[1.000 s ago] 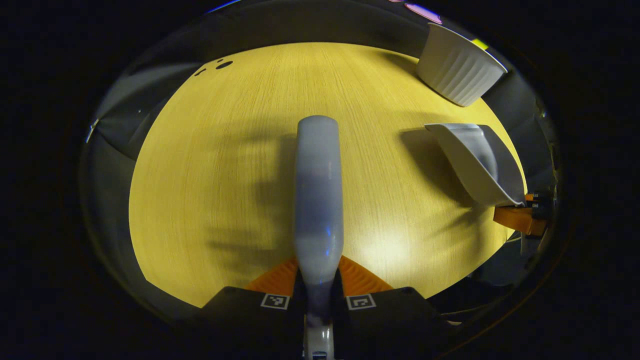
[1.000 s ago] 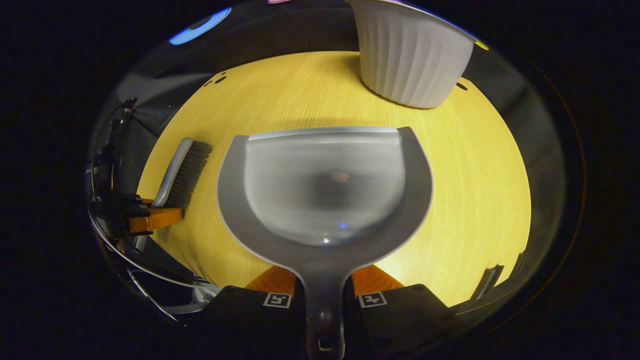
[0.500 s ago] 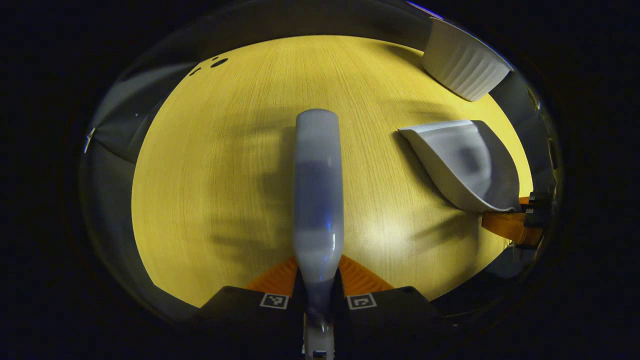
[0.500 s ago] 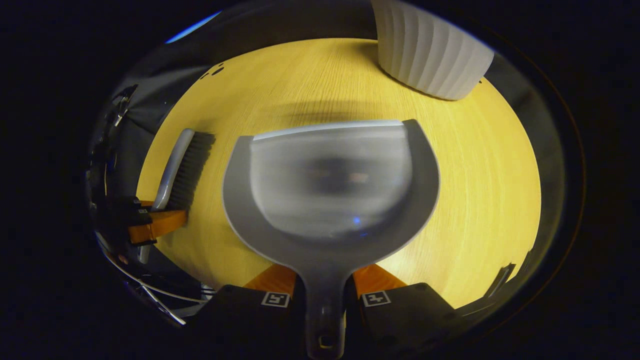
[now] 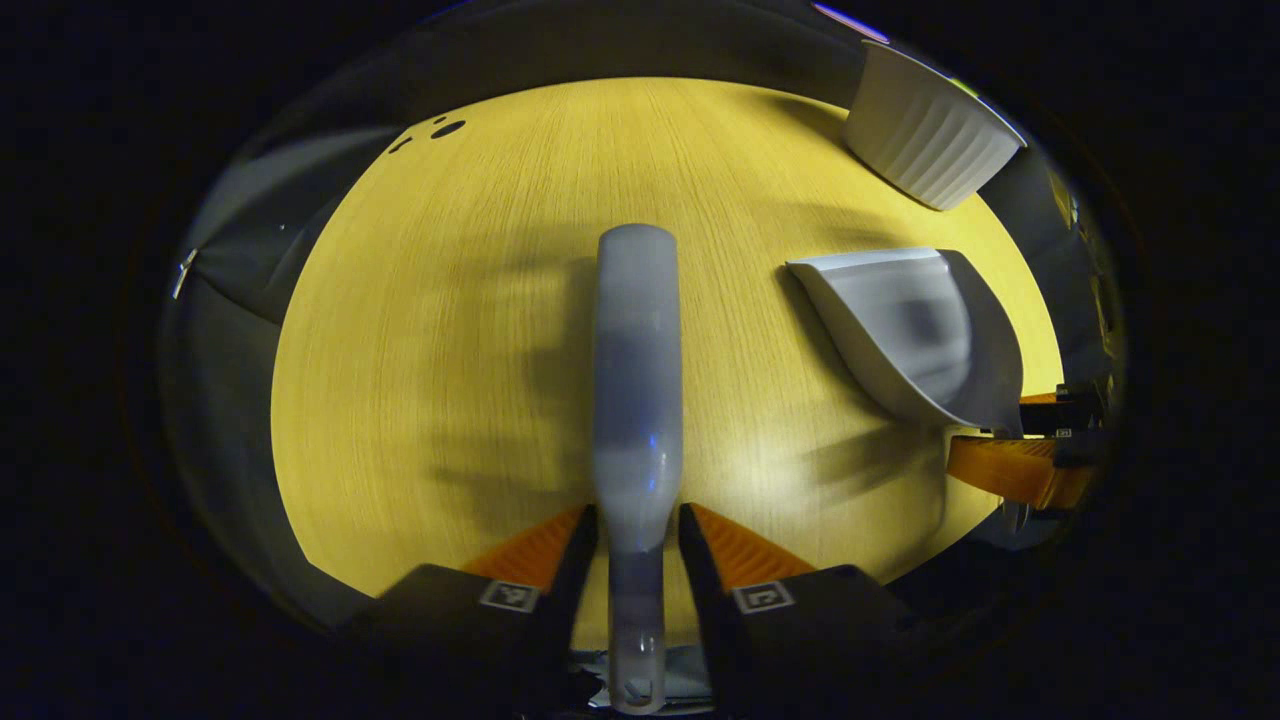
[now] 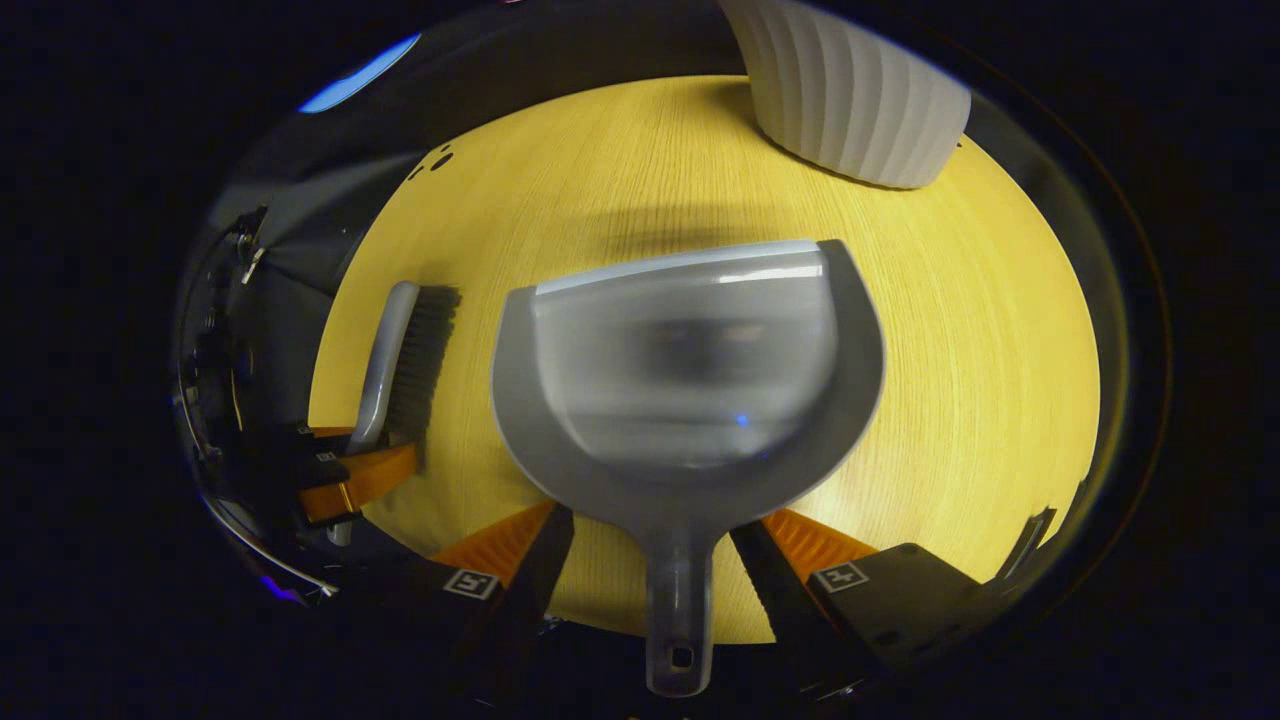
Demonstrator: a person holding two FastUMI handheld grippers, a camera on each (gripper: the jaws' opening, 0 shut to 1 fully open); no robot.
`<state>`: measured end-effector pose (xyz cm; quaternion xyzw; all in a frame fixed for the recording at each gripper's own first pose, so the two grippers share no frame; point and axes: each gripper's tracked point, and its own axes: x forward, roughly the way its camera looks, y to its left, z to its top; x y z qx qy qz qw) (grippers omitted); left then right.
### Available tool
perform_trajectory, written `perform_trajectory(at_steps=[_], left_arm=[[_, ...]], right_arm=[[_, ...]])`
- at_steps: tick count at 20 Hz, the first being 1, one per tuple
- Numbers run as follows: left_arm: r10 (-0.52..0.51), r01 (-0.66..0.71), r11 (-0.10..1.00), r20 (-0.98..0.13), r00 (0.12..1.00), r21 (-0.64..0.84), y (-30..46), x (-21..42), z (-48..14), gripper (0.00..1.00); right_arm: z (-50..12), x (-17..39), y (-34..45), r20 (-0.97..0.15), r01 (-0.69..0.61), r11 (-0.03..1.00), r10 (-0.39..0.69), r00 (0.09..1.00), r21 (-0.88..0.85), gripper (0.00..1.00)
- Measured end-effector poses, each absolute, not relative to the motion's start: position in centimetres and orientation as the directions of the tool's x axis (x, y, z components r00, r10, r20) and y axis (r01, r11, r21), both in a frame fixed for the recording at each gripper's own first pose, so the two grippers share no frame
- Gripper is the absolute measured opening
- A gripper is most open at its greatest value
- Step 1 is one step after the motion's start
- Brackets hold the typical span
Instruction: Pick up the small broom and dustpan from the desktop, sweep the trash into the dustpan with the broom, and then empty the trash into the garbage bin.
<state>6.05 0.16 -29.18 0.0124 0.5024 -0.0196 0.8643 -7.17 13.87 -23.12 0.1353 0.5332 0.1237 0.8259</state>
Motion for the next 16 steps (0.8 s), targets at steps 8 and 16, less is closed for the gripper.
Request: perform_trajectory(at_steps=[8, 16], left_arm=[[-0.037, 0.012, 0.999, -0.812, 0.583, -0.037, -0.9, 3.3, -27.1, 0.99], [-0.009, -0.023, 0.998, -0.516, 0.857, -0.057, -2.2, 1.9, -17.9, 0.99]], right_arm=[[-18.2, -7.8, 11.9, -0.761, -0.083, 0.931, 0.339, 0.553, 0.355, 0.99], [-10.1, -8.5, 7.9, -0.546, -0.129, 0.965, 0.237, 0.803, 0.229, 0.99]])
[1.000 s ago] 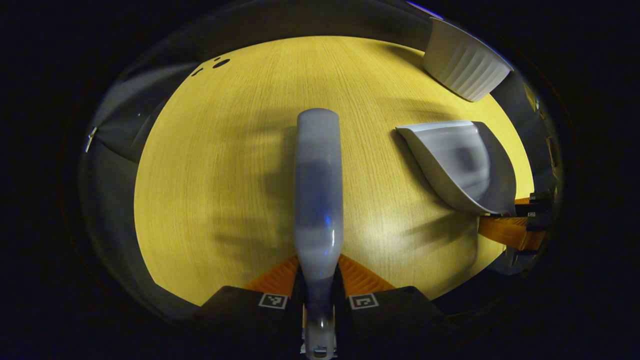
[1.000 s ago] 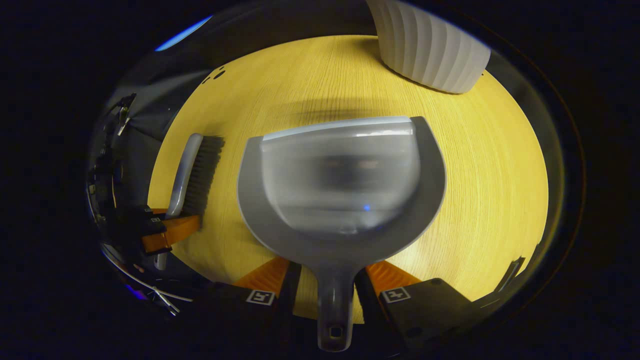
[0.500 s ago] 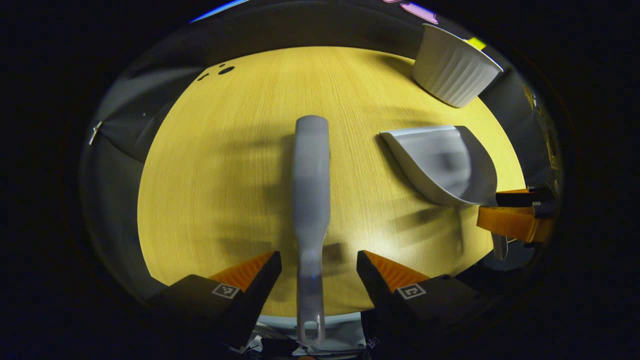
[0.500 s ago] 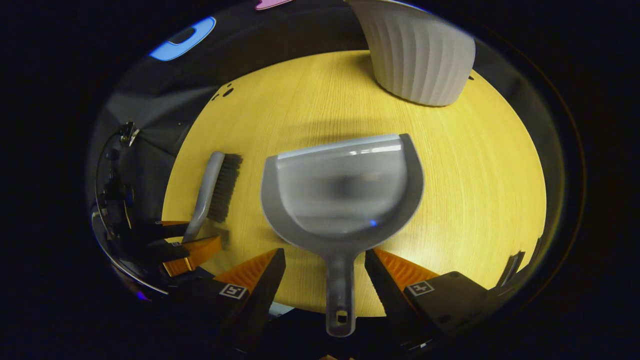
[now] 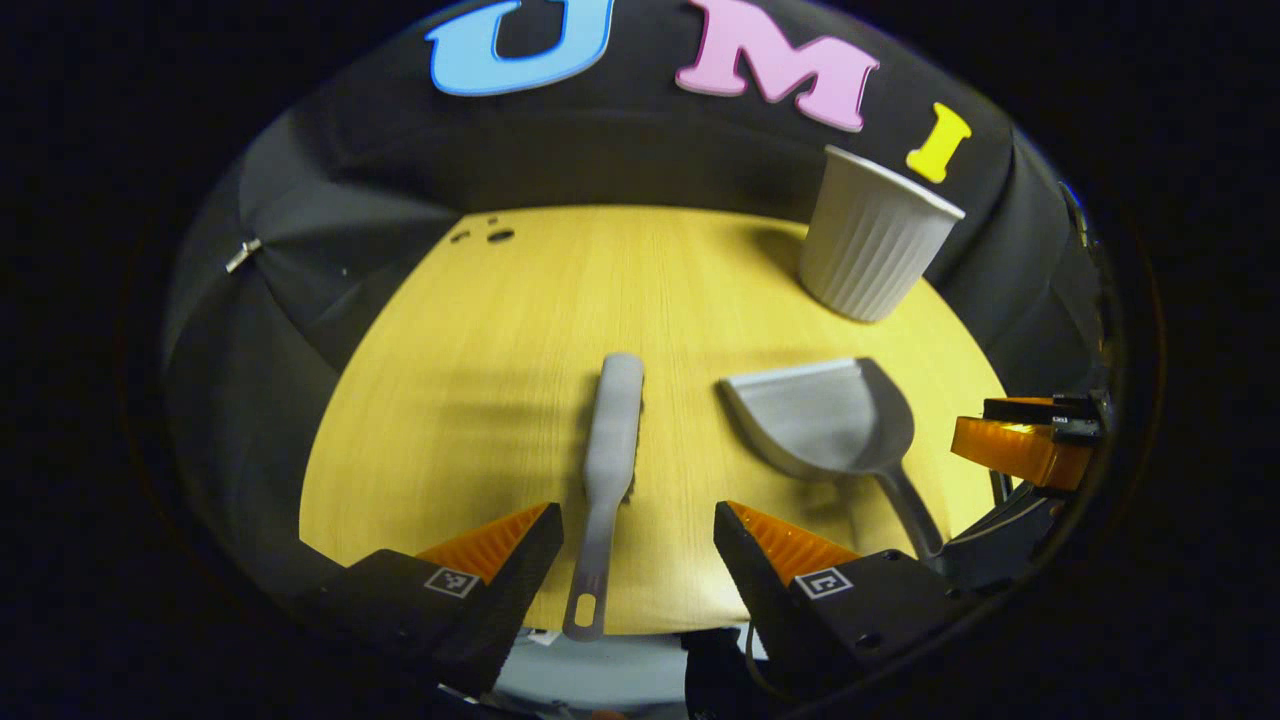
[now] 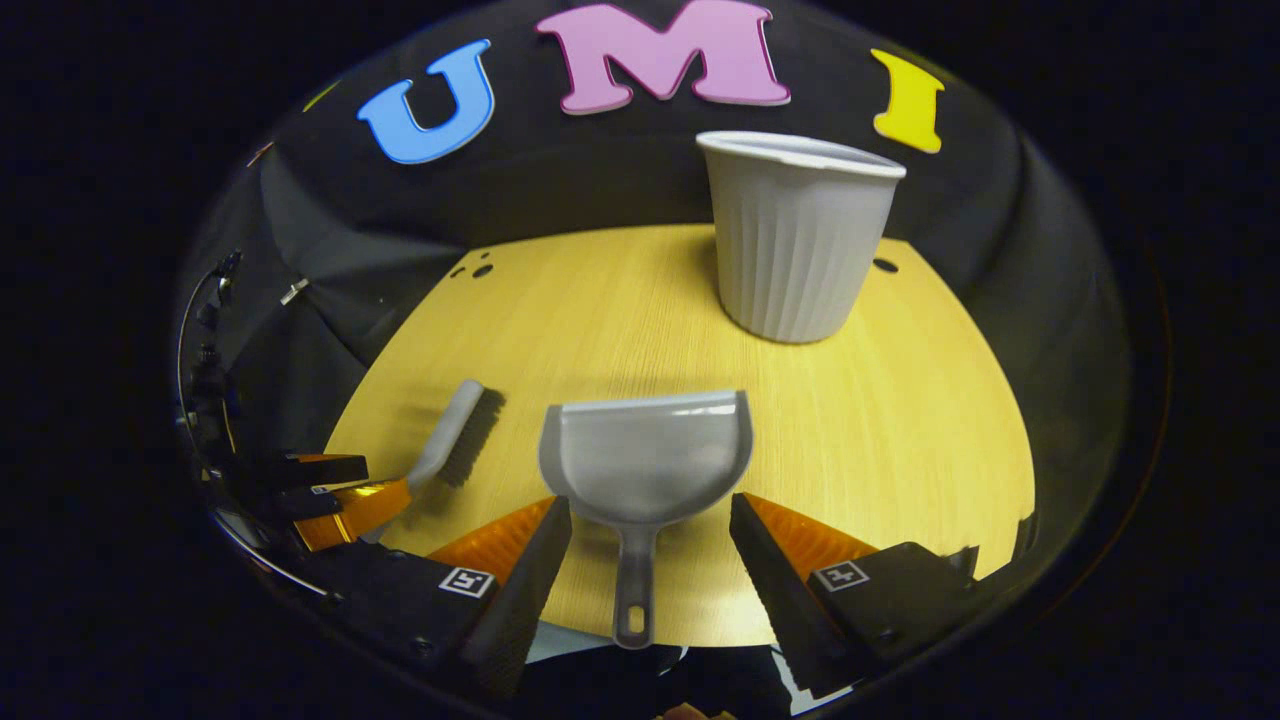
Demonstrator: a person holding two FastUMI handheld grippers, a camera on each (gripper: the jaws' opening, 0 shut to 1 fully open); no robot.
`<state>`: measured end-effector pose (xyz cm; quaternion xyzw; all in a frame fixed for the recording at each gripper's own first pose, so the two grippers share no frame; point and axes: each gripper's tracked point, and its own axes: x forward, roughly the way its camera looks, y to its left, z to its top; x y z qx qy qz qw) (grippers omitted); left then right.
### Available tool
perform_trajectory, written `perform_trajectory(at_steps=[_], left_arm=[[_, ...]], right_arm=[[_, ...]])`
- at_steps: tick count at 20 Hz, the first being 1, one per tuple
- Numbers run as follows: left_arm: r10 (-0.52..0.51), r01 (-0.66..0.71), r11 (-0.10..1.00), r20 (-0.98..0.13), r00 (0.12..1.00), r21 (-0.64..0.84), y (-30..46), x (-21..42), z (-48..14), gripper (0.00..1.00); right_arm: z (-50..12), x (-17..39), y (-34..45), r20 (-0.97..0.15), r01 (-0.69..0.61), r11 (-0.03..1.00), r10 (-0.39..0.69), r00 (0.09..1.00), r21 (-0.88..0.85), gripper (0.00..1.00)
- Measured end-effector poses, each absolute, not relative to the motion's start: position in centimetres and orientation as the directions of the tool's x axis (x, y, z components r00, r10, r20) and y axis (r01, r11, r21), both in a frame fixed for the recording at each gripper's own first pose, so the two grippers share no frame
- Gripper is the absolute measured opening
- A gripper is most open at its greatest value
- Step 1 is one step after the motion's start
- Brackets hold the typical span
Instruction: Pick up the small broom and dustpan from the desktop, sweep the trash into the dustpan with the broom, and then empty the trash into the garbage bin.
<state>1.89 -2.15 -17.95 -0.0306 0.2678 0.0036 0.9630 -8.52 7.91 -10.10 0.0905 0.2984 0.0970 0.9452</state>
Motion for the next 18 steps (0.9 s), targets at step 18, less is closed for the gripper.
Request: perform_trajectory(at_steps=[18], left_arm=[[0.079, -0.072, 0.995, 0.11, 0.991, -0.065, -6.0, -10.7, -2.6, 0.98]], right_arm=[[1.9, -14.2, 7.3, -0.073, -0.155, 0.985, 0.16, 0.984, 0.068, 0.98]])
